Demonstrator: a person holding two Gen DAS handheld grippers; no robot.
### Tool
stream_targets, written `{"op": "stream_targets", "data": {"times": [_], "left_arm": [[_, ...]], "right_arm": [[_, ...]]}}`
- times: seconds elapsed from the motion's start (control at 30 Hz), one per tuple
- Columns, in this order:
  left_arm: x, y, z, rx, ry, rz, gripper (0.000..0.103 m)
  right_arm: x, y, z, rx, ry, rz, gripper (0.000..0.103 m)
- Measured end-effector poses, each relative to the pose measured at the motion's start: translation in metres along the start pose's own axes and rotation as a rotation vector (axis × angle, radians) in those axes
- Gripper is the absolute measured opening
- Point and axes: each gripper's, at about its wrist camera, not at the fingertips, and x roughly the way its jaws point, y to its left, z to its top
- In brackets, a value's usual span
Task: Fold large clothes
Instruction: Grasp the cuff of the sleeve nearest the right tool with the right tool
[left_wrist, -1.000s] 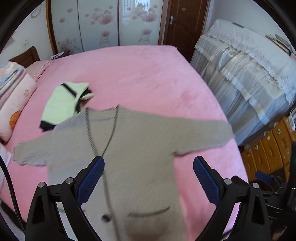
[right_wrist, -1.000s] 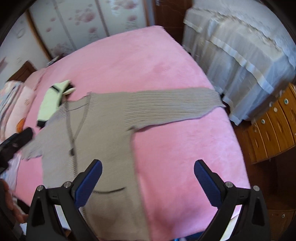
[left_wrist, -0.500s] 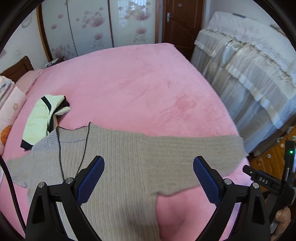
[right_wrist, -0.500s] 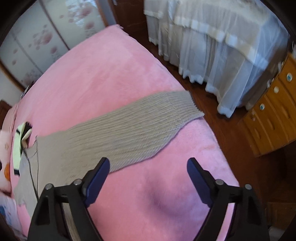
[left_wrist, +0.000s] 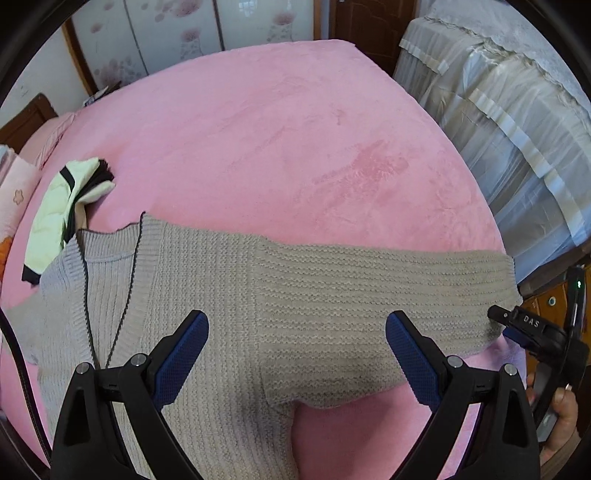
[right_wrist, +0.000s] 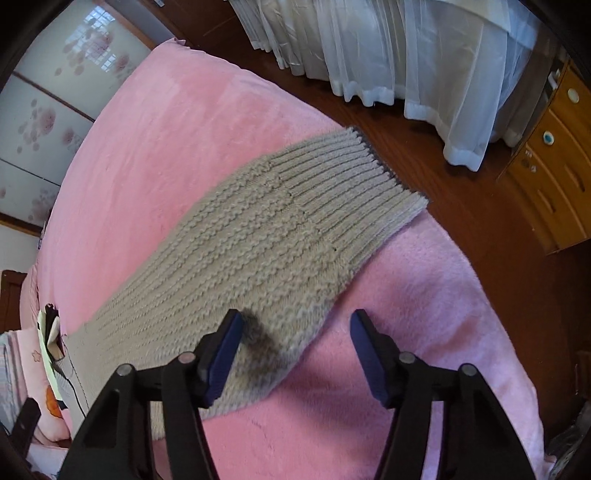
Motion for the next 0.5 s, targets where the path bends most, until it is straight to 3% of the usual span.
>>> {"op": "stream_targets", "data": {"times": [0.07, 0.13, 0.23, 0.5], "left_arm": [[0.0, -0.006, -0.001, 0.026, -0.001, -0.003, 0.096], [0.001, -0.009, 0.0, 0.044, 0.012, -0.009, 0.096], [0.002, -0.011, 0.001, 0.055, 0.017, -0.015, 0.096], [0.006, 0.004, 0.011, 0.029, -0.01, 0.009, 0.096]], "right_arm": [[0.002, 0.001, 0.0, -0.004, -0.005, 0.009, 0.044], [0.002, 0.006, 0.001, -0.025, -0.012, 0.01, 0.02], [-0.005, 0.017, -0.001, -0.064, -0.036, -0.006, 0.014], [-0.058, 0.057, -0.011, -0.17, -0.172, -0.01, 0.013]]}}
